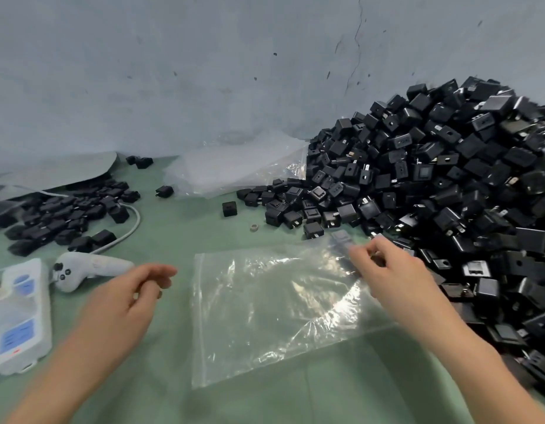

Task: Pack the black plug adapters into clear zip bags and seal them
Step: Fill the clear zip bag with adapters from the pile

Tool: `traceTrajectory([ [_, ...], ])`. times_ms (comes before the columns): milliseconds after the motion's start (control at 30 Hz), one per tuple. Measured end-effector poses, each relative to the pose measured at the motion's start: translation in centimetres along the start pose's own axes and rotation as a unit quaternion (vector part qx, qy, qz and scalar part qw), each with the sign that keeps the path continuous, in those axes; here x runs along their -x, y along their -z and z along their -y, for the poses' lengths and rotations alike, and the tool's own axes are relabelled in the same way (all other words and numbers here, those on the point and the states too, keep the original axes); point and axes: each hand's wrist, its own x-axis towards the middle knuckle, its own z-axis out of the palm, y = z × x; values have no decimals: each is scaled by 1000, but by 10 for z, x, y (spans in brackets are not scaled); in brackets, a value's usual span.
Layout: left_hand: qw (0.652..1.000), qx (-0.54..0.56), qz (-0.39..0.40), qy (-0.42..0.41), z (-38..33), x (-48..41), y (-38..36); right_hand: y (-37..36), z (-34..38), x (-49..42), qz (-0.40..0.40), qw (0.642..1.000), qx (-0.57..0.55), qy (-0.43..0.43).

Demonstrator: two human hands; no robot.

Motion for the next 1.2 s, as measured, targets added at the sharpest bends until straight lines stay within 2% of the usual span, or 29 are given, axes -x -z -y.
traceTrajectory([
  [67, 998, 25, -12, -63, -5, 15, 2, -3, 25, 9, 83, 981, -178, -3],
  [100, 996, 47, -1, -81, -13, 22, 0, -8, 36, 15, 127, 969, -213, 6],
  [167, 987, 91, 47, -124, -31, 34, -13, -22, 55, 28, 191, 960, -198, 47],
  [267, 962, 124, 158, -185, -53, 46, -39, -43, 76, 43, 235, 950, -164, 121],
  [333, 953, 120, 169, -220, -59, 49, -48, -49, 84, 48, 239, 946, -170, 135],
  [533, 959, 151, 130, -199, -43, 46, -39, -56, 89, 53, 277, 934, -167, 154],
  [667, 951, 285, 75, -93, -25, 41, -27, -65, 85, 46, 273, 932, -197, 133],
  [733, 955, 289, 36, -52, -11, 35, -16, -71, 79, 42, 239, 950, -139, 145],
  [800, 970, 242, 16, -10, 6, 29, -6, -75, 72, 37, 185, 965, -33, 180],
  [867, 989, 149, 10, 21, 25, 26, 0, -79, 66, 32, 144, 958, 99, 227],
  [933, 999, 44, 10, 29, 41, 25, 3, -80, 65, 28, 117, 935, 210, 260],
  [1067, 991, -121, 55, -26, 52, 29, -4, -84, 65, 22, 141, 909, 282, 274],
  [1200, 992, -106, 30, -54, 42, 31, -23, -91, 62, 22, 186, 890, 310, 277],
])
